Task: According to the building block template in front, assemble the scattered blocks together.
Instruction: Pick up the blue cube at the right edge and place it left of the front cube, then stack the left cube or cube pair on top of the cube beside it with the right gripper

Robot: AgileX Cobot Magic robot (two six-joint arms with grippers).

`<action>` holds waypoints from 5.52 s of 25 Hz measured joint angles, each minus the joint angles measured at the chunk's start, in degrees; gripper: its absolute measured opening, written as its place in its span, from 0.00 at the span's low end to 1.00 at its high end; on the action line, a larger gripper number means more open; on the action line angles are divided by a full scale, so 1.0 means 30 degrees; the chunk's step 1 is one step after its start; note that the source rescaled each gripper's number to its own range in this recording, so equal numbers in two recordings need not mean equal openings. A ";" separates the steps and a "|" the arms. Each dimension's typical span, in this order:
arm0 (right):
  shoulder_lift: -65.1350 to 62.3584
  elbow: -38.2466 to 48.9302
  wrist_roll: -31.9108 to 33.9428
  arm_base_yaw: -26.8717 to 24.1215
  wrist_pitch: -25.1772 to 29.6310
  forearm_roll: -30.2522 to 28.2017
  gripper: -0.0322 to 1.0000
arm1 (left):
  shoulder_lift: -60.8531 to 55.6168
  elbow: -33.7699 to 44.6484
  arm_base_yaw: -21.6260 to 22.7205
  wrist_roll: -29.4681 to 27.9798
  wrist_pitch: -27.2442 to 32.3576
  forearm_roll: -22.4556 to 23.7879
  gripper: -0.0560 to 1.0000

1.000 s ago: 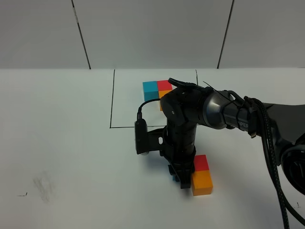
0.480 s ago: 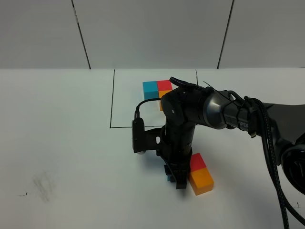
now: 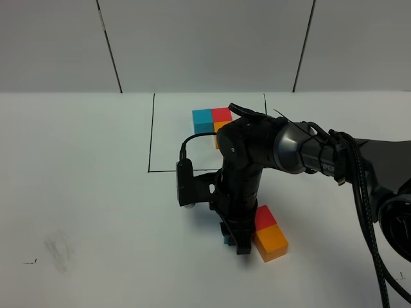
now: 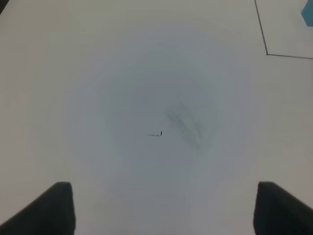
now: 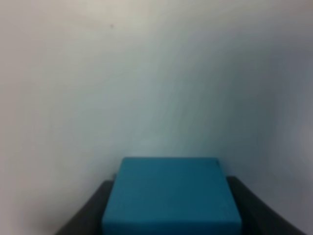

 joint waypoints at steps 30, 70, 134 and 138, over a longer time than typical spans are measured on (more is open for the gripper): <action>0.0000 0.0000 0.0002 0.0021 0.2188 -0.1761 0.03 | 0.0000 0.0000 0.0000 0.0000 0.0000 0.0000 0.67; -1.0025 -0.2138 1.0097 0.0021 0.4451 -0.2928 0.71 | 0.0000 0.0000 0.0000 0.0000 0.0000 0.0000 0.67; -1.1250 1.2326 2.5991 -0.3368 -0.3301 -0.2375 0.45 | 0.0000 0.0000 0.0000 0.0000 0.0000 0.0000 0.67; -1.1250 1.2261 2.5987 -0.3048 -0.3397 -0.1303 0.45 | 0.0000 0.0000 0.0000 0.0000 0.0000 0.0000 0.67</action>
